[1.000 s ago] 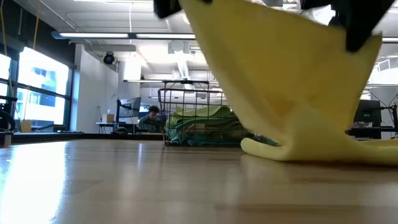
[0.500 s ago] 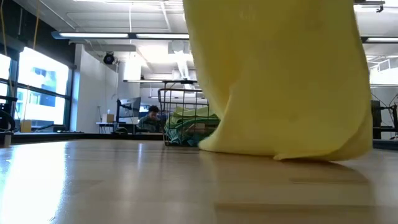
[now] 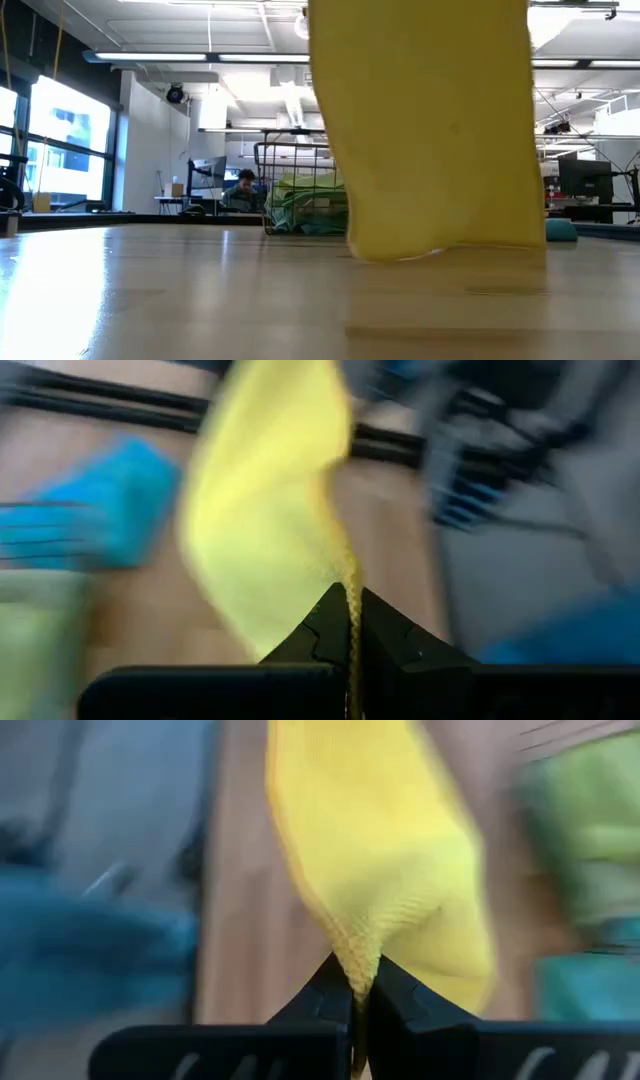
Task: Fold microfiber towels
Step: Fold the yellow towel
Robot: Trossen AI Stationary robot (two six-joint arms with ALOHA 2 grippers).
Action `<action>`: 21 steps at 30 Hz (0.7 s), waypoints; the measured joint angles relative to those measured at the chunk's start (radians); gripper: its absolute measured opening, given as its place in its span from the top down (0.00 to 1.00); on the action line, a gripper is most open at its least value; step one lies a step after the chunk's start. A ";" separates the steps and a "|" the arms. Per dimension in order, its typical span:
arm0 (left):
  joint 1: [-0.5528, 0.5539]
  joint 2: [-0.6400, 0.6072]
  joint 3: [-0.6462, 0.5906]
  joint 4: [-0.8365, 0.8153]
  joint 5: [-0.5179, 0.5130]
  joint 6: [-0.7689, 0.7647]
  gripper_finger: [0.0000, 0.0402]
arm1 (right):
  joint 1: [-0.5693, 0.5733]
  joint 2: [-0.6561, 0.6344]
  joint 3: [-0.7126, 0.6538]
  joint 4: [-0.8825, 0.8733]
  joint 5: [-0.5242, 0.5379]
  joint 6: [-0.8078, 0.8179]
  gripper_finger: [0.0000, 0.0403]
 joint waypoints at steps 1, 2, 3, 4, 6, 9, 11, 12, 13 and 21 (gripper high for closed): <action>-0.005 0.000 0.000 0.000 0.048 0.005 1.00 | 0.003 0.005 0.000 0.000 -0.053 -0.024 1.00; -0.011 0.000 0.000 0.000 0.067 0.011 1.00 | 0.008 0.009 0.000 0.000 -0.076 -0.050 1.00; -0.016 0.000 0.000 -0.001 0.064 0.017 1.00 | 0.014 0.012 0.000 -0.002 -0.072 -0.075 1.00; -0.021 0.000 0.000 -0.003 0.039 0.019 1.00 | 0.017 0.012 0.000 -0.009 -0.049 -0.089 1.00; -0.020 0.000 0.000 -0.017 -0.032 0.019 1.00 | 0.013 0.009 0.000 -0.046 0.017 -0.106 1.00; -0.014 0.000 0.000 -0.032 -0.090 0.029 1.00 | -0.003 0.010 0.000 -0.132 0.041 -0.141 1.00; -0.002 0.000 0.000 -0.060 -0.094 0.054 1.00 | -0.010 0.010 0.000 -0.183 0.047 -0.167 1.00; 0.002 0.000 0.000 -0.075 -0.097 0.065 1.00 | -0.015 0.010 0.000 -0.199 0.065 -0.181 1.00; 0.008 0.000 0.000 -0.092 -0.105 0.076 1.00 | -0.020 0.010 0.000 -0.211 0.092 -0.195 1.00; 0.073 -0.001 0.000 -0.149 -0.215 0.272 1.00 | -0.087 0.032 0.000 -0.218 0.247 -0.389 1.00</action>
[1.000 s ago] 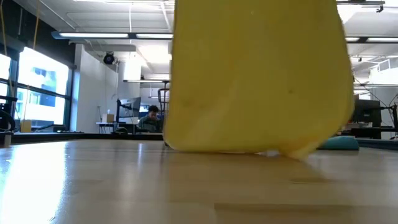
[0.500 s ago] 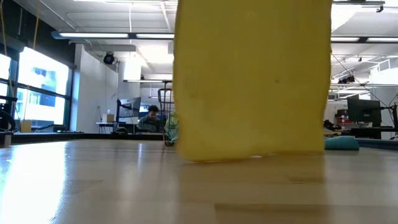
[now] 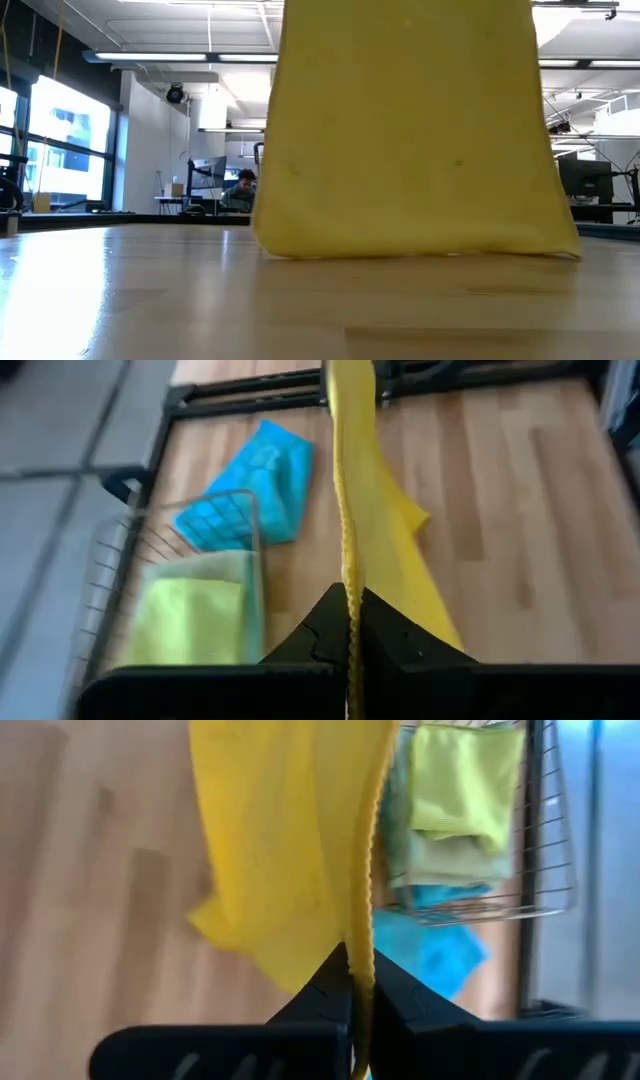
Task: Fold microfiber towels
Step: Fold the yellow towel
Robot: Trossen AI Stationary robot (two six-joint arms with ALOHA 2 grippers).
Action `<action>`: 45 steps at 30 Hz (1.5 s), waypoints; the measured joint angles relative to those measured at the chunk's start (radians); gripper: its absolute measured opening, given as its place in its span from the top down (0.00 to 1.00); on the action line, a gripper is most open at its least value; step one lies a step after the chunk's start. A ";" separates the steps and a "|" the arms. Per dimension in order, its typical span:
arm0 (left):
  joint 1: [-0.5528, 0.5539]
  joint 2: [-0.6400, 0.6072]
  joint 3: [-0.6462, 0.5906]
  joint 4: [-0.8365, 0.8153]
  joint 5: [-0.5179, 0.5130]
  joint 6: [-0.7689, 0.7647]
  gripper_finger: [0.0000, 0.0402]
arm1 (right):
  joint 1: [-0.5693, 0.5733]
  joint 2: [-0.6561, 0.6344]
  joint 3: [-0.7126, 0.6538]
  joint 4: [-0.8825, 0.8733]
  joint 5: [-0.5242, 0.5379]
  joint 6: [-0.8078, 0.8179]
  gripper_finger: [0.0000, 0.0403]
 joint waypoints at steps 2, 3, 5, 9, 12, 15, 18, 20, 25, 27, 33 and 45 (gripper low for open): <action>0.012 -0.008 -0.001 -0.002 -0.020 0.070 1.00 | -0.018 0.025 0.000 0.000 0.034 -0.092 1.00; 0.019 -0.011 -0.001 -0.001 -0.028 0.102 1.00 | -0.027 0.039 0.000 -0.002 0.060 -0.153 1.00; 0.034 -0.012 0.005 -0.008 -0.048 0.151 1.00 | -0.040 0.064 -0.001 -0.012 0.121 -0.257 1.00; 0.051 -0.010 0.063 -0.066 -0.110 0.219 1.00 | -0.071 0.086 -0.001 -0.015 0.177 -0.314 1.00; 0.054 -0.011 0.097 -0.086 -0.134 0.244 1.00 | -0.083 0.085 0.000 -0.013 0.122 -0.295 1.00; 0.052 -0.008 0.140 -0.108 -0.134 0.254 1.00 | -0.081 0.079 0.000 -0.013 0.168 -0.290 1.00; 0.050 -0.011 0.160 -0.118 -0.102 0.246 1.00 | -0.066 0.077 0.000 -0.004 0.278 -0.277 1.00; 0.041 -0.010 0.159 -0.133 -0.077 0.255 1.00 | -0.053 0.076 0.000 0.005 0.346 -0.278 1.00; 0.021 -0.003 0.159 -0.150 -0.120 0.282 1.00 | -0.029 0.076 0.000 0.008 0.352 -0.319 1.00; 0.016 -0.002 0.158 -0.151 -0.123 0.269 1.00 | -0.020 0.076 0.000 0.007 0.316 -0.319 1.00; -0.009 -0.002 0.158 -0.150 -0.136 0.307 1.00 | 0.005 0.070 0.000 0.009 0.309 -0.322 1.00; 0.032 -0.009 0.158 -0.147 -0.348 0.385 1.00 | -0.075 0.061 0.180 -0.019 0.388 -0.313 1.00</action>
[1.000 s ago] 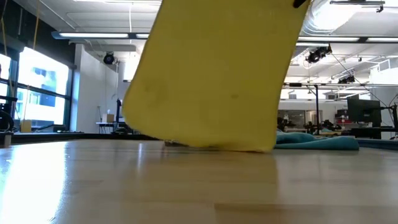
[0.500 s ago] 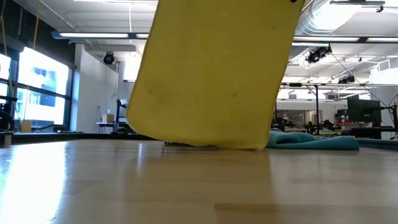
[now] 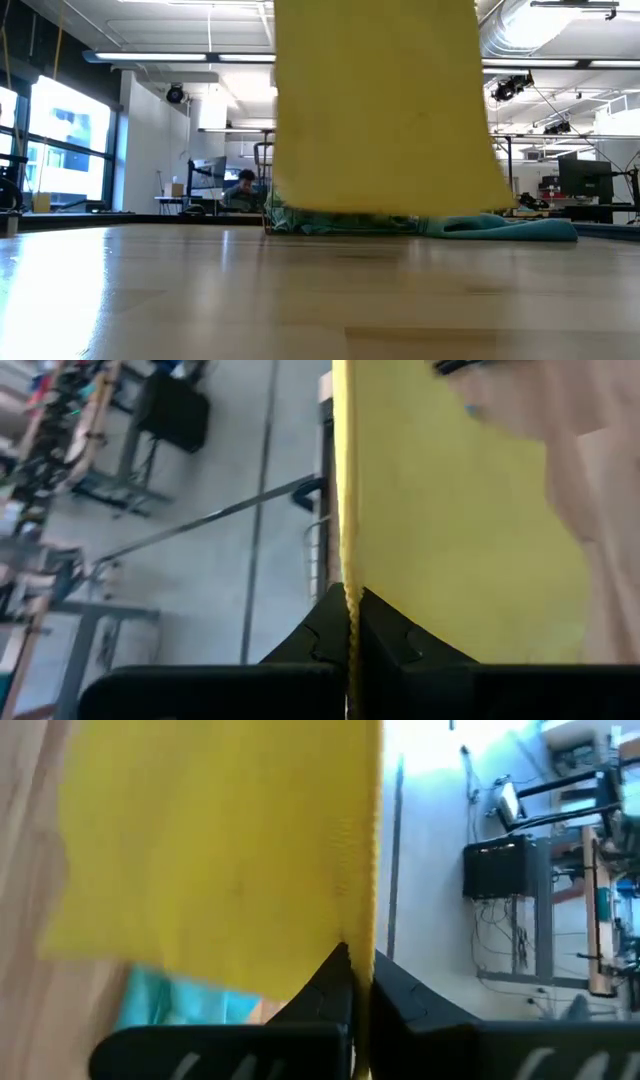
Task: Fold microfiber towels
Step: Fold the yellow towel
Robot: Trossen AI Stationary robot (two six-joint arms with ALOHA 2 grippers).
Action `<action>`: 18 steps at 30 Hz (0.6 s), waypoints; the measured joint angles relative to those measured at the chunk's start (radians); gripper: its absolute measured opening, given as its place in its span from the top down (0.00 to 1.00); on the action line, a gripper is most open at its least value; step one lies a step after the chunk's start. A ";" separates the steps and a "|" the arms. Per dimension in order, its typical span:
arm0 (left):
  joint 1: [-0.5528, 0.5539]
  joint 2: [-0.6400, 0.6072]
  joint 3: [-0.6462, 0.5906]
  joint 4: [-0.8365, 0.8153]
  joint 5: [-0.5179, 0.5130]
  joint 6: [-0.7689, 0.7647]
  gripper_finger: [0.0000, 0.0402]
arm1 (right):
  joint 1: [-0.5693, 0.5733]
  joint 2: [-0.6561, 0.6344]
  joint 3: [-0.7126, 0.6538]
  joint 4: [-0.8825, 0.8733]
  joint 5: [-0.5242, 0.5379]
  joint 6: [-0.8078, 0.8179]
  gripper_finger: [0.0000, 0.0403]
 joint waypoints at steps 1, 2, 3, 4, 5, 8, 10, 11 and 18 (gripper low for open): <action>0.005 -0.001 0.000 0.001 -0.008 0.000 1.00 | -0.005 0.000 0.034 0.001 -0.005 0.008 1.00; 0.010 -0.002 0.000 0.001 -0.017 0.000 1.00 | -0.009 0.000 0.064 0.001 -0.019 0.020 1.00; 0.012 -0.001 0.000 0.001 -0.022 0.000 1.00 | -0.011 0.000 0.088 0.001 -0.033 0.028 1.00; 0.014 -0.001 0.000 0.001 -0.023 0.000 1.00 | -0.011 0.000 0.104 0.001 -0.049 0.043 1.00; 0.014 -0.001 0.000 0.001 -0.022 0.000 1.00 | -0.011 0.000 0.114 0.001 -0.064 0.058 1.00; 0.008 -0.001 0.000 -0.002 -0.021 -0.006 1.00 | -0.010 0.000 0.098 -0.008 -0.116 0.106 1.00; 0.001 -0.001 0.000 -0.001 0.002 -0.030 1.00 | -0.010 0.006 0.059 -0.028 -0.151 0.129 1.00; -0.002 -0.001 0.000 -0.002 0.029 -0.045 1.00 | -0.010 0.011 0.039 -0.030 -0.169 0.137 1.00; -0.015 -0.001 0.000 -0.004 0.130 -0.102 1.00 | -0.006 0.013 -0.044 -0.027 -0.223 0.109 1.00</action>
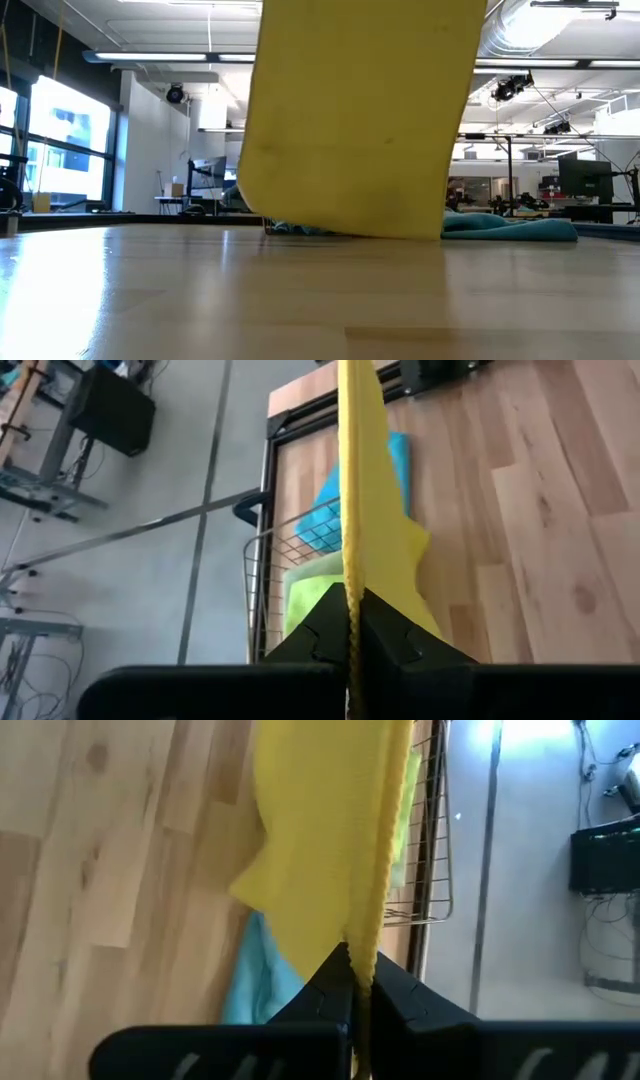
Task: Fold microfiber towels
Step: Fold the yellow towel
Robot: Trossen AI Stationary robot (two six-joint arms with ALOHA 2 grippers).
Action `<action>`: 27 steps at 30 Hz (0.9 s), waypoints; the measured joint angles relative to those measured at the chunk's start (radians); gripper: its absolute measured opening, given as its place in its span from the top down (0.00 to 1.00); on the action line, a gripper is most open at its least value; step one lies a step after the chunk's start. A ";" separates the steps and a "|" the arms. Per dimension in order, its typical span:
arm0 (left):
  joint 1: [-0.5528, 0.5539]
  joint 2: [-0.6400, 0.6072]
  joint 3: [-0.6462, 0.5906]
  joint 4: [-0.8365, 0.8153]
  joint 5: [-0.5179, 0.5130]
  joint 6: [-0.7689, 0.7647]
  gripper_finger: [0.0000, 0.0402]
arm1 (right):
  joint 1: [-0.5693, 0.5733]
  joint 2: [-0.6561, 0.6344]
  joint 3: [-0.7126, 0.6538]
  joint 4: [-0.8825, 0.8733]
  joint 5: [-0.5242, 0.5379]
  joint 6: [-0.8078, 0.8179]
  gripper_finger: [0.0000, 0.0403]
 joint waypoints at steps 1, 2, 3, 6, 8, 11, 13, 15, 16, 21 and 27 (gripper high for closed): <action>0.000 0.000 0.000 0.001 0.000 0.005 1.00 | 0.000 0.000 0.000 0.001 0.009 -0.012 1.00; 0.004 0.000 0.000 0.001 0.000 0.008 1.00 | -0.002 -0.001 0.001 0.001 0.025 -0.030 1.00; 0.011 0.000 0.000 0.001 -0.001 0.012 1.00 | -0.006 -0.001 0.002 0.001 0.043 -0.056 1.00; 0.037 0.001 0.000 0.001 -0.033 0.014 1.00 | -0.025 -0.001 0.002 0.009 0.142 -0.130 1.00; 0.059 0.001 0.000 0.004 -0.071 0.014 1.00 | -0.044 -0.001 0.002 0.018 0.183 -0.145 1.00; 0.085 0.002 0.000 0.006 -0.117 0.009 1.00 | -0.065 -0.001 0.002 0.036 0.189 -0.140 1.00; 0.096 0.002 0.000 0.006 -0.117 -0.011 1.00 | -0.068 -0.001 0.002 0.043 0.207 -0.130 1.00; 0.098 0.002 0.000 0.004 -0.084 -0.048 1.00 | -0.060 -0.001 0.002 0.046 0.232 -0.106 1.00; 0.098 0.002 0.000 0.001 -0.050 -0.074 1.00 | -0.052 -0.001 0.002 0.043 0.230 -0.086 1.00; 0.073 0.014 -0.019 0.003 0.279 -0.302 1.00 | 0.007 -0.002 -0.006 0.033 0.045 0.154 1.00; -0.043 0.072 -0.181 0.012 0.373 -0.454 1.00 | 0.140 -0.003 -0.194 0.065 -0.232 0.506 1.00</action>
